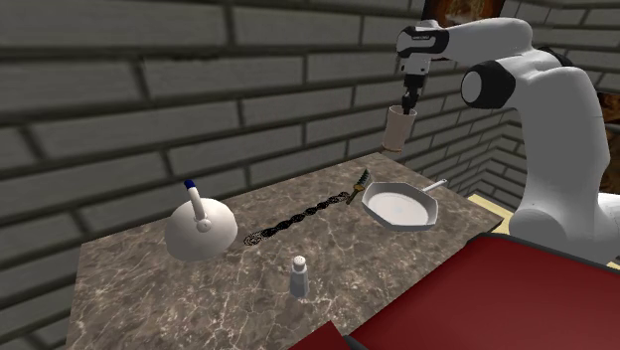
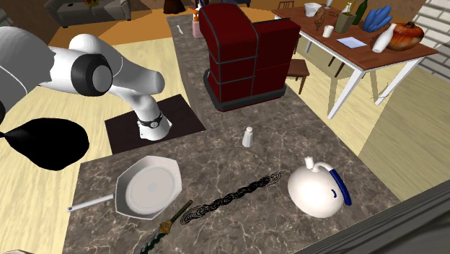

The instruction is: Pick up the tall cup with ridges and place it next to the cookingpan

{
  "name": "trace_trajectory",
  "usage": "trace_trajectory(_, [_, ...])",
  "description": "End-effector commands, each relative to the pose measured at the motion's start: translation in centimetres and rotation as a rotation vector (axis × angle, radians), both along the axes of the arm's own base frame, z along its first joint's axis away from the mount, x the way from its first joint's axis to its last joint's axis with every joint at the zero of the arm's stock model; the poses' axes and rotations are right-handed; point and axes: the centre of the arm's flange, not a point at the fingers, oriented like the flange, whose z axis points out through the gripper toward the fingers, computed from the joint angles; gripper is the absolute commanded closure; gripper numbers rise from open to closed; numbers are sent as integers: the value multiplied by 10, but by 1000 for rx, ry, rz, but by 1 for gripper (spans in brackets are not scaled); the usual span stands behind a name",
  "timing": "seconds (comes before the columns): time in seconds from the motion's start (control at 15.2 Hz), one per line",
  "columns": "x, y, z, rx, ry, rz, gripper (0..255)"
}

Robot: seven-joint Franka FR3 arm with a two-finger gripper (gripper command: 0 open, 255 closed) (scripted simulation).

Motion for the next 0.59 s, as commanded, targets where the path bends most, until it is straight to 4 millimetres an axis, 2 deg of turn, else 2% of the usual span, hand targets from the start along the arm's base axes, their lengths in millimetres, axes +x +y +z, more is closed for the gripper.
trace_trajectory(0.0, [1,0,-11,-1,-1,0,255])
trace_trajectory(0.53, [1,0,-53,-1,-1,0,255])
